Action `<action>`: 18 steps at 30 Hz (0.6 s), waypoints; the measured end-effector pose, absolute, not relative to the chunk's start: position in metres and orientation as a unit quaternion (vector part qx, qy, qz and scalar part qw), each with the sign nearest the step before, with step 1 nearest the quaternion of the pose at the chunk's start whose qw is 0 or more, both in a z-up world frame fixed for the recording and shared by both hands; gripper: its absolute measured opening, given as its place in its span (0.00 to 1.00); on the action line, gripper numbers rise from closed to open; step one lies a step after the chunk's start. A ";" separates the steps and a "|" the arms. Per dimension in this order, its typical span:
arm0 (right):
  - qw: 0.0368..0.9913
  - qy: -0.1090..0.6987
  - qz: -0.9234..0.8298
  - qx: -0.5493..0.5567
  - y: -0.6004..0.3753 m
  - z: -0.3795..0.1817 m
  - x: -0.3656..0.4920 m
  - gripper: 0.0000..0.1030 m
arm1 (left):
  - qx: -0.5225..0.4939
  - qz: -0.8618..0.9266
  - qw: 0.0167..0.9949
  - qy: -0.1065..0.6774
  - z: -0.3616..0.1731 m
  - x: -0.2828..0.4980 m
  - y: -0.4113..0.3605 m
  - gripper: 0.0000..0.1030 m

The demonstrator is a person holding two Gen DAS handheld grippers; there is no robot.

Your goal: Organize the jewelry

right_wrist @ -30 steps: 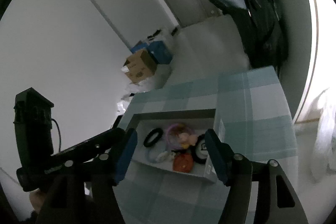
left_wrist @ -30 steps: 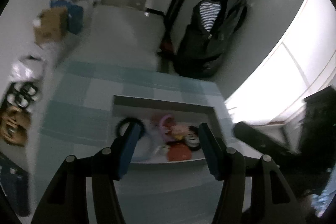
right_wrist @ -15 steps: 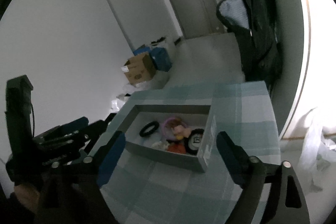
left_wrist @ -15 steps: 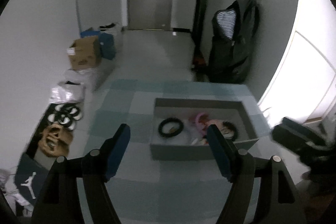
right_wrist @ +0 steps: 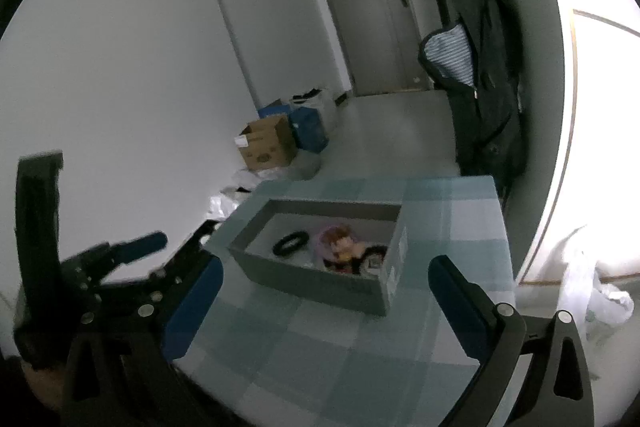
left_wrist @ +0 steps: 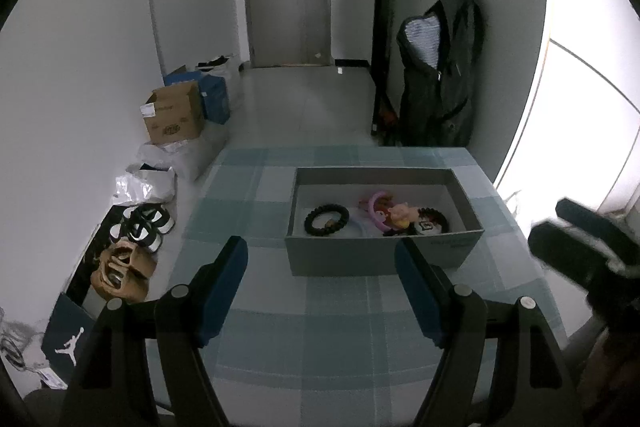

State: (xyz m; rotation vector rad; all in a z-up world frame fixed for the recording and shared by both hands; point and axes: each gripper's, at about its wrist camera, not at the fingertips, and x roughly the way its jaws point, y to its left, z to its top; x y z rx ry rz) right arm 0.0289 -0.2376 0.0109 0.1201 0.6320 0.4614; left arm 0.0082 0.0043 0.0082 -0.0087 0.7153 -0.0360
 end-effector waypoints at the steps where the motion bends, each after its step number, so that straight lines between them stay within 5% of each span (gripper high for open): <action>1: 0.922 0.313 0.221 0.060 -0.238 0.009 0.029 1.00 | -0.005 -0.016 0.937 0.349 0.007 0.008 0.005 0.70; 18: 0.919 0.323 0.219 0.047 -0.231 -0.002 0.029 1.00 | -0.007 -0.016 0.938 0.345 0.002 0.006 0.009 0.70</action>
